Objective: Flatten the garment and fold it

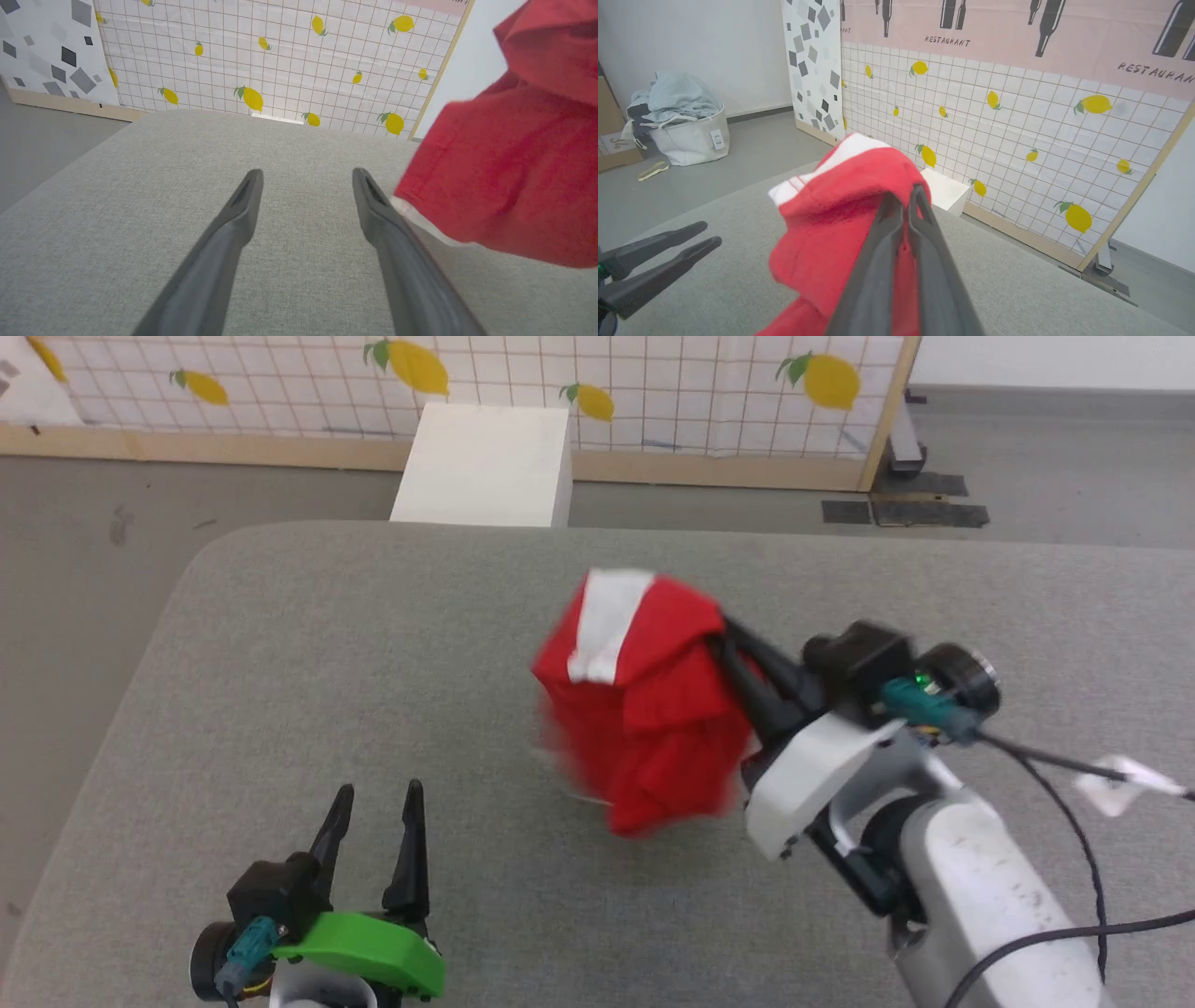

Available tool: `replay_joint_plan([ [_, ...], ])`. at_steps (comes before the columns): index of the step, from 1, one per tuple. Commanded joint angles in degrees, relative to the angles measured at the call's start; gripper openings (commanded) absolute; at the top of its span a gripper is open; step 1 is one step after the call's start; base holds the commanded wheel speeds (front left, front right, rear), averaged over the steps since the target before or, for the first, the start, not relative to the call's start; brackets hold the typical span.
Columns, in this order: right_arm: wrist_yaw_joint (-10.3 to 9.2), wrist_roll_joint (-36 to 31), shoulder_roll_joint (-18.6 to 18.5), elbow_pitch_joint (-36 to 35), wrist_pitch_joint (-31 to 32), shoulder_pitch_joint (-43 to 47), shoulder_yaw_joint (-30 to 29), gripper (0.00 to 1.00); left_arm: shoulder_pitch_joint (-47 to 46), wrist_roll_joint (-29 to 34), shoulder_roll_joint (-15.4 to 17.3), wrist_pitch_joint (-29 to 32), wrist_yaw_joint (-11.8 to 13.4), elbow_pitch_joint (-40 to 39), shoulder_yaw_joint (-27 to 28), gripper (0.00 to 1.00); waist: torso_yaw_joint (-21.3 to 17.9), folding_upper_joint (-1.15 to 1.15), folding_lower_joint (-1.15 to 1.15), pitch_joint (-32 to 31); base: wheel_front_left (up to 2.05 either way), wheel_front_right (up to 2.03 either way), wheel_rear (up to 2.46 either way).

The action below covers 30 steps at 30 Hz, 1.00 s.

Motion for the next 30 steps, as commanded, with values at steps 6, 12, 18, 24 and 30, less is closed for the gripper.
replay_joint_plan([
  [6, -0.09, 2.66, 0.75, -0.90, 0.81, 3.45, -8.84, 0.00, 1.01, 0.58, -0.21, -0.23, -0.44, 0.28, 0.13, 1.00, -2.04, 0.00, 0.00, -1.54, 0.00, 0.00, 0.00],
  [12, -0.09, -3.03, 0.77, 7.63, 5.99, 11.26, -18.53, 0.00, 0.32, 0.45, -0.22, -0.23, -0.63, 0.27, -0.66, 1.00, -2.41, 0.00, 0.00, -0.49, 0.00, 0.00, 0.00],
  [18, -0.09, -7.87, 1.04, 11.66, 4.27, 15.17, -30.60, 0.24, -0.39, 0.46, -0.23, -0.23, -0.73, 0.38, -0.66, 1.00, -2.55, 0.00, 0.00, 0.27, 0.00, 0.00, 0.00],
  [24, -0.09, -10.04, 1.08, 8.68, 0.92, 18.59, -34.98, 1.00, -0.31, 0.78, -0.23, -0.23, -0.79, 0.36, -0.20, 1.00, -2.72, 0.00, 0.00, -0.17, 0.00, 0.00, 0.00],
  [30, -0.09, -9.52, 1.08, -1.73, -3.37, 23.34, -29.24, 1.00, -0.22, 0.70, -0.23, -0.23, -0.75, 0.10, -0.13, 1.00, -2.91, 0.00, 0.00, -0.54, 0.00, 0.00, 0.00],
])
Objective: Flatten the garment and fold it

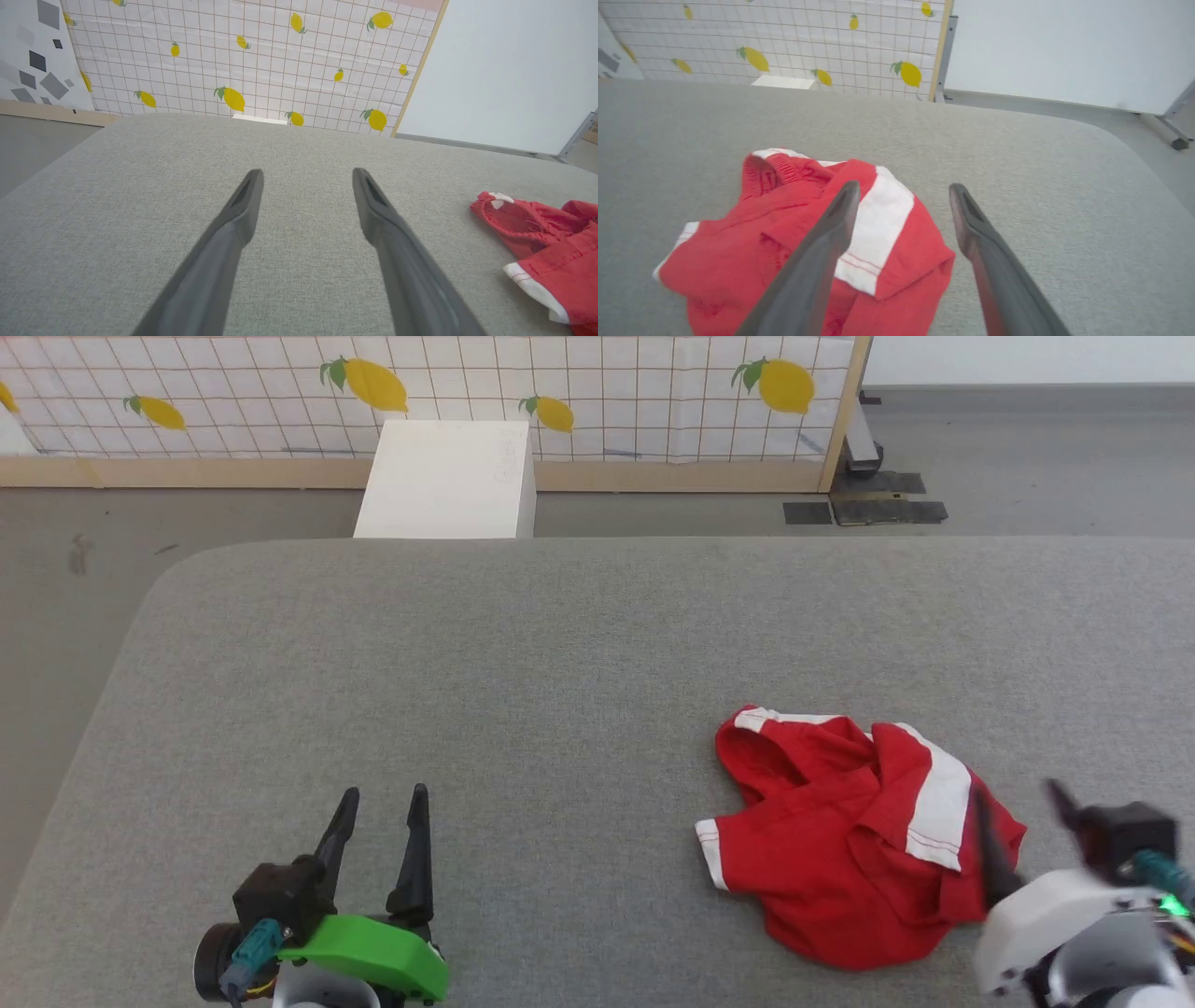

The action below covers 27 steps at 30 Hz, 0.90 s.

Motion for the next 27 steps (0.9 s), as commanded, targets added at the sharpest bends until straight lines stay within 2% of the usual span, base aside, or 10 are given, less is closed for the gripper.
replay_joint_plan([
  [1, -0.08, 0.84, 0.25, -1.60, -1.07, 1.51, 1.80, 1.00, -0.52, 0.17, -0.14, -0.23, -0.19, -0.14, 0.04, 1.00, -0.13, 0.00, 0.00, -0.09, 0.00, 0.00, 0.00],
  [5, -0.08, 0.48, 0.25, -2.45, -0.86, 3.25, 5.53, 1.00, -0.59, -0.16, -0.14, -0.23, -0.03, -0.27, -0.11, 1.00, -0.51, 0.00, 0.00, -0.16, 0.00, 0.00, 0.00],
  [12, -0.08, -2.33, 0.25, 3.99, 6.50, 1.12, 8.77, 1.00, -1.57, -0.41, -0.14, -0.23, -0.03, -0.33, -1.10, 1.00, 0.16, 0.00, 0.00, 0.61, 0.00, 0.00, 0.00],
  [19, -0.08, -2.98, 0.06, 8.42, 7.70, -3.56, 10.85, 1.00, -2.46, -0.36, -0.14, -0.23, -0.02, -0.80, -1.18, 1.00, 1.50, 0.00, 0.00, 2.53, 0.00, 0.00, 0.00],
  [20, -0.08, -2.94, 0.00, 9.10, 8.09, -4.17, 11.10, 0.96, -2.53, -0.40, -0.14, -0.23, 0.01, -0.83, -1.15, 1.00, 1.66, 0.00, 0.00, 2.76, 0.00, 0.00, 0.00],
  [22, -0.08, -2.47, -0.01, 9.90, 8.45, -5.16, 11.26, 0.00, -2.67, -0.43, -0.15, -0.23, 0.01, -0.80, -1.13, 1.00, 1.91, 0.00, 0.00, 3.06, 0.00, 0.00, 0.00],
  [27, -0.08, -1.70, 0.09, 9.09, 6.16, -5.85, 7.30, 0.00, -2.49, -0.59, -0.15, -0.23, 0.16, -0.68, -1.09, 1.00, 2.07, 0.00, 0.00, 2.80, 0.00, 0.00, 0.00],
])
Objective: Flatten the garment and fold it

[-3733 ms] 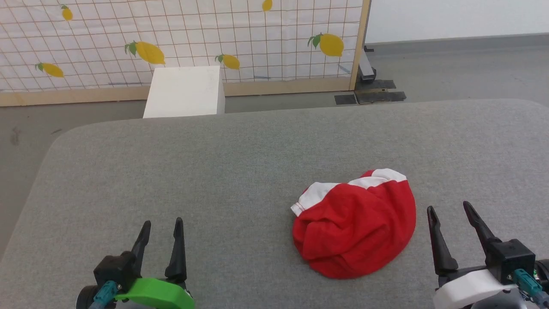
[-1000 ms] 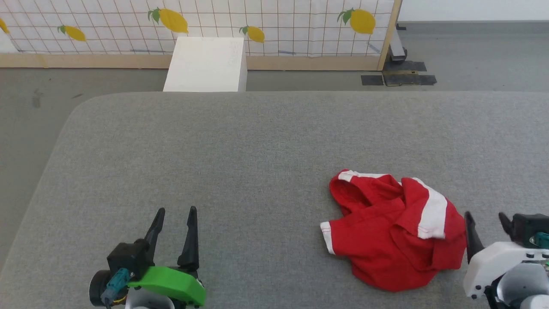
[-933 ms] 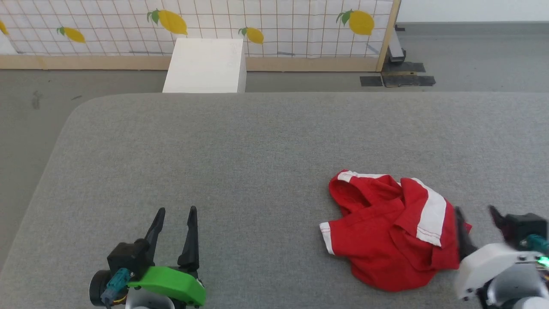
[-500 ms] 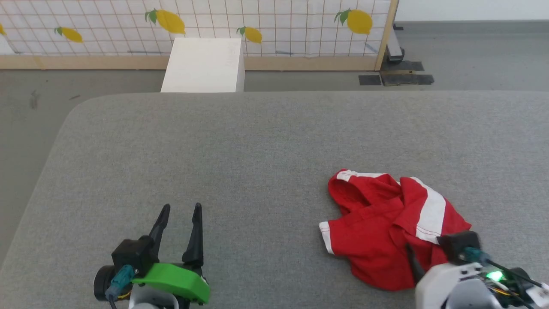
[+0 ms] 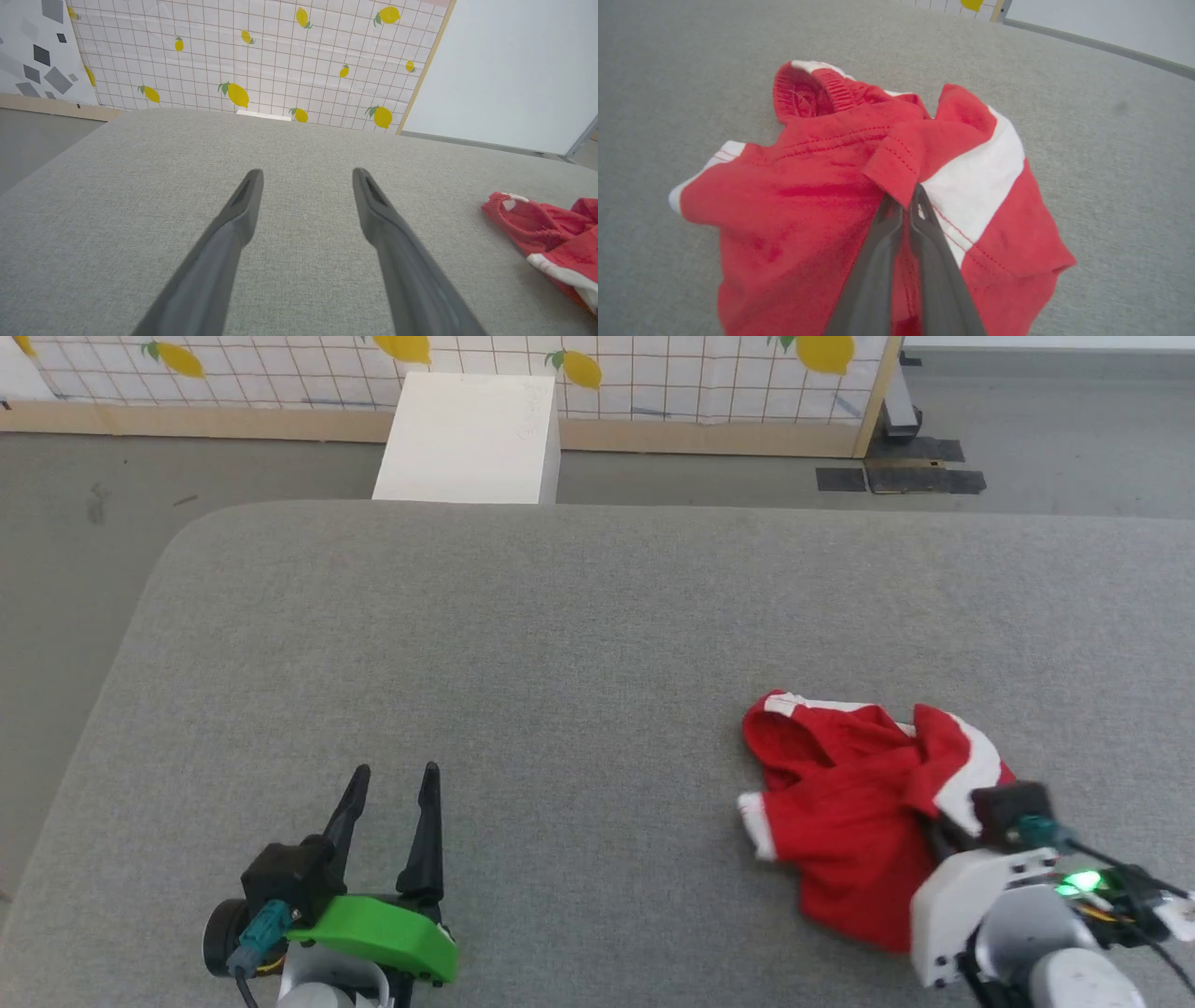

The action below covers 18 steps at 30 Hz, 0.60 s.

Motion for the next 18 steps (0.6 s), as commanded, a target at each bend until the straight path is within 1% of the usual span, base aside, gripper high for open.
replay_joint_plan([
  [1, -0.10, 0.46, -0.08, -0.84, -1.14, -0.53, -1.77, 0.00, -0.62, -0.43, -0.13, -0.23, 0.19, -0.06, 0.12, 1.00, -0.07, 0.00, 0.00, -0.38, 0.00, 0.00, 0.00],
  [3, -0.10, 1.30, 0.00, -2.13, -2.48, 0.00, -5.37, 0.00, -0.26, -0.45, -0.14, -0.23, 0.24, 0.07, 0.16, 1.00, -0.27, 0.00, 0.00, -0.95, 0.00, 0.00, 0.00],
  [7, -0.10, 7.60, 0.04, -2.14, -3.34, 1.42, -13.75, 0.00, 0.39, -0.39, -0.14, -0.23, 0.25, 0.25, 0.44, 1.00, -1.17, 0.00, 0.00, -2.09, 0.00, 0.00, 0.00],
  [8, -0.10, 7.94, 0.04, -1.32, -3.19, 1.93, -16.19, 0.08, 0.52, -0.42, -0.14, -0.23, 0.22, 0.30, 0.35, 1.00, -1.40, 0.00, 0.00, -2.32, 0.00, 0.00, 0.00],
  [9, -0.10, 8.03, 0.04, -0.51, -2.99, 2.30, -17.96, 0.43, 0.61, -0.40, -0.14, -0.23, 0.20, 0.35, 0.27, 1.00, -1.63, 0.00, 0.00, -2.55, 0.00, 0.00, 0.00],
  [10, -0.10, 8.18, 0.04, 0.60, -2.78, 2.68, -20.08, 1.00, 0.74, -0.43, -0.14, -0.23, 0.17, 0.36, 0.13, 1.00, -1.89, 0.00, 0.00, -2.79, 0.00, 0.00, 0.00],
  [12, -0.10, 7.25, 0.05, 2.24, -3.03, 3.17, -23.19, 1.00, 0.88, -0.43, -0.14, -0.23, 0.14, 0.42, -0.04, 1.00, -2.33, 0.00, 0.00, -3.06, 0.00, 0.00, 0.00],
  [14, -0.10, 6.78, 0.05, 2.97, -4.28, 3.17, -24.76, 1.00, 0.98, -0.42, -0.14, -0.23, 0.11, 0.51, -0.08, 1.00, -2.86, 0.00, 0.00, -3.33, 0.00, 0.00, 0.00],
  [16, -0.10, 6.35, 0.05, 2.74, -6.84, 3.15, -25.34, 1.00, 1.17, -0.39, -0.14, -0.23, 0.05, 0.57, -0.07, 1.00, -3.44, 0.00, 0.00, -3.67, 0.00, 0.00, 0.00],
  [18, -0.10, 5.68, 0.05, 1.29, -10.85, 3.39, -24.61, 1.00, 1.38, -0.33, -0.14, -0.23, -0.02, 0.64, -0.21, 1.00, -3.84, 0.00, 0.00, -3.95, 0.00, 0.00, 0.00],
])
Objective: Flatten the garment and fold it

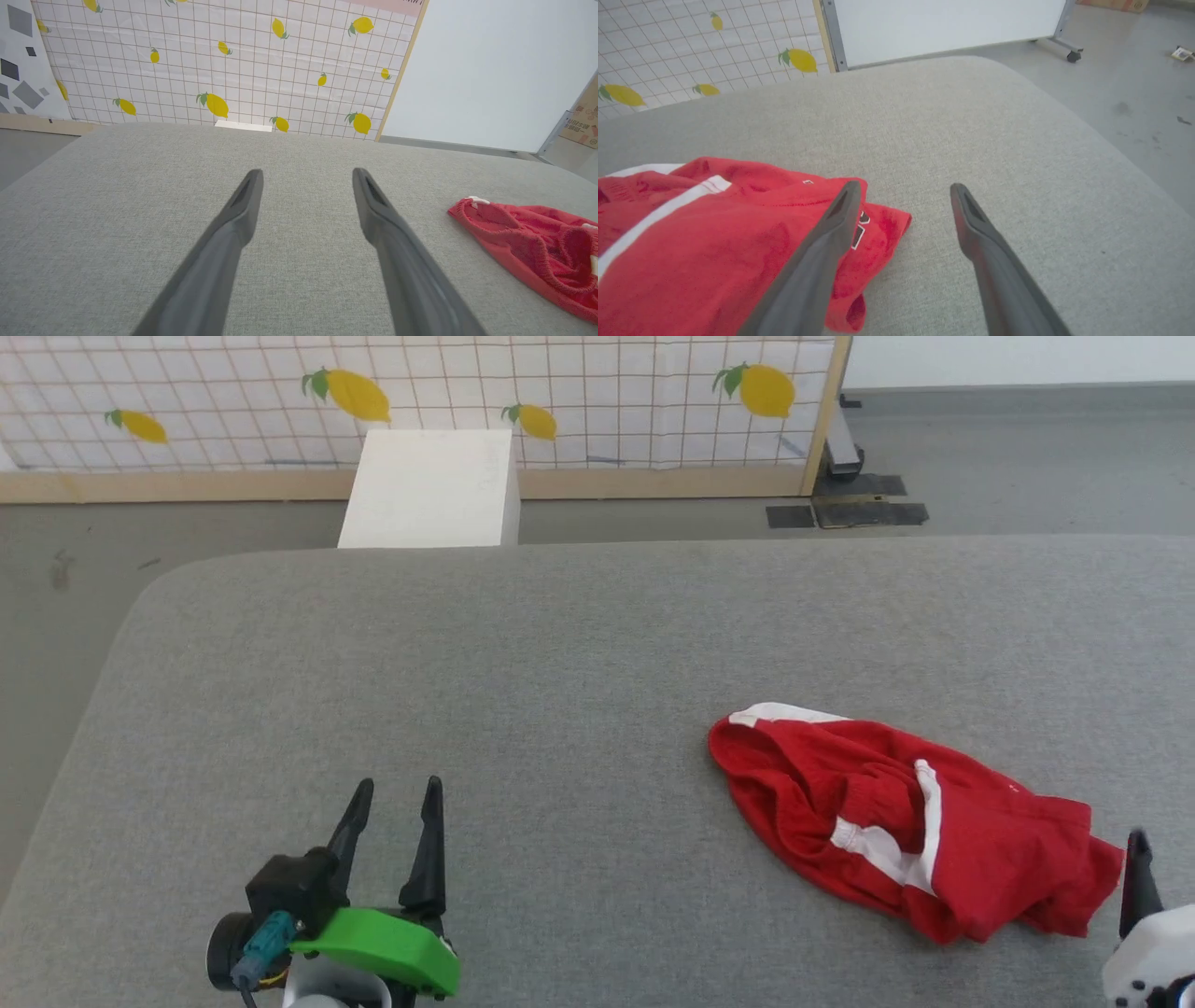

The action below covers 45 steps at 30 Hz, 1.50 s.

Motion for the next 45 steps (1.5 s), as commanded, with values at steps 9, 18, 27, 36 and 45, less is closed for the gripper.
replay_joint_plan([
  [9, -0.09, -0.02, 0.02, -7.29, -10.12, 2.50, 17.69, 1.00, 1.17, -0.36, -0.13, -0.23, -0.13, 0.19, -0.07, 1.00, -2.19, 0.00, 0.00, -1.38, 0.00, 0.00, 0.00],
  [18, -0.09, -1.33, 0.02, -2.88, 6.54, -6.92, 31.07, 1.00, -0.80, -0.57, -0.13, -0.23, -0.22, -0.47, -0.68, 1.00, -0.31, 0.00, 0.00, 1.51, 0.00, 0.00, 0.00],
  [27, -0.09, -5.89, 0.03, 8.06, 26.50, -18.92, 32.45, 1.00, -3.42, -1.59, -0.13, -0.23, 0.15, -0.62, -1.51, 1.00, 4.75, 0.00, 0.00, 6.41, 0.00, 0.00, 0.00],
  [36, -0.09, -0.23, 0.03, 10.90, 35.89, -18.70, 33.98, 0.00, -4.16, -2.36, -0.13, -0.23, 0.70, -0.72, -1.44, 1.00, 7.62, 0.00, 0.00, 8.02, 0.00, 0.00, 0.00],
  [45, -0.09, 10.72, 0.03, 5.45, 25.14, -19.84, 53.78, 0.06, -3.96, -1.94, -0.13, -0.23, 0.69, -0.57, -0.70, 1.00, 6.14, 0.00, 0.00, 6.00, 0.00, 0.00, 0.00],
])
